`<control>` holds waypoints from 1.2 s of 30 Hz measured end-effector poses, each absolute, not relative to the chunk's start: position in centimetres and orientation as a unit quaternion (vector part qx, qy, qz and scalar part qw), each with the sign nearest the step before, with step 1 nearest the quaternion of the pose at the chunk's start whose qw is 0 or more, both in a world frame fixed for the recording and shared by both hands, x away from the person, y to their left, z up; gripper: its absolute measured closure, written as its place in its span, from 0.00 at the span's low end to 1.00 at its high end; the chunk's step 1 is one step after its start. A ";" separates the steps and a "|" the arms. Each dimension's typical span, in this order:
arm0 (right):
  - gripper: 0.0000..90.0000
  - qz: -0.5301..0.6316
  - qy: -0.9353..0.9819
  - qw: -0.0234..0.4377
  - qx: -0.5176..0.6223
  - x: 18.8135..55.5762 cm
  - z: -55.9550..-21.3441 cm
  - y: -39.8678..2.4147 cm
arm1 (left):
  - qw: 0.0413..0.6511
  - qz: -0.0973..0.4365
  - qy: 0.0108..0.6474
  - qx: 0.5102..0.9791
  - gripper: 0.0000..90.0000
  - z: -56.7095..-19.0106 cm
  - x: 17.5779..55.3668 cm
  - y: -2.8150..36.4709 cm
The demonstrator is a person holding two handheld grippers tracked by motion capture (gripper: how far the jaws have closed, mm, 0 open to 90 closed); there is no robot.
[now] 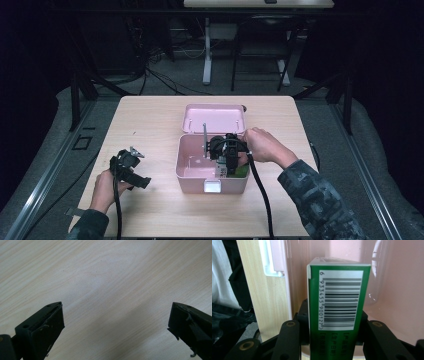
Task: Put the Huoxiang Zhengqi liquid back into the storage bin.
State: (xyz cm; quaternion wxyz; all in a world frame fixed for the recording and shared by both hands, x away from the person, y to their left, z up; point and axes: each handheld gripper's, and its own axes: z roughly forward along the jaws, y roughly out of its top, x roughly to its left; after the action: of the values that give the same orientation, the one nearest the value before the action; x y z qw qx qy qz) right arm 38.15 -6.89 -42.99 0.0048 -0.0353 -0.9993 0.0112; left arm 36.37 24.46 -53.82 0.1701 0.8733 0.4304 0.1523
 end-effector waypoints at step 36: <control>0.70 0.036 -0.999 0.003 -0.031 38.2 -44.1 -6.5 | 0.171 0.152 0.430 0.873 0.00 -53.8 36.4 24.4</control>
State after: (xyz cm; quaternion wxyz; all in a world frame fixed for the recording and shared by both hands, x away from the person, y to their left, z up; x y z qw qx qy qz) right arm 38.18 -6.54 -44.12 0.0033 -0.0312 -0.9989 0.0362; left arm 36.36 24.42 -53.79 0.1709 0.8734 0.4298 0.1523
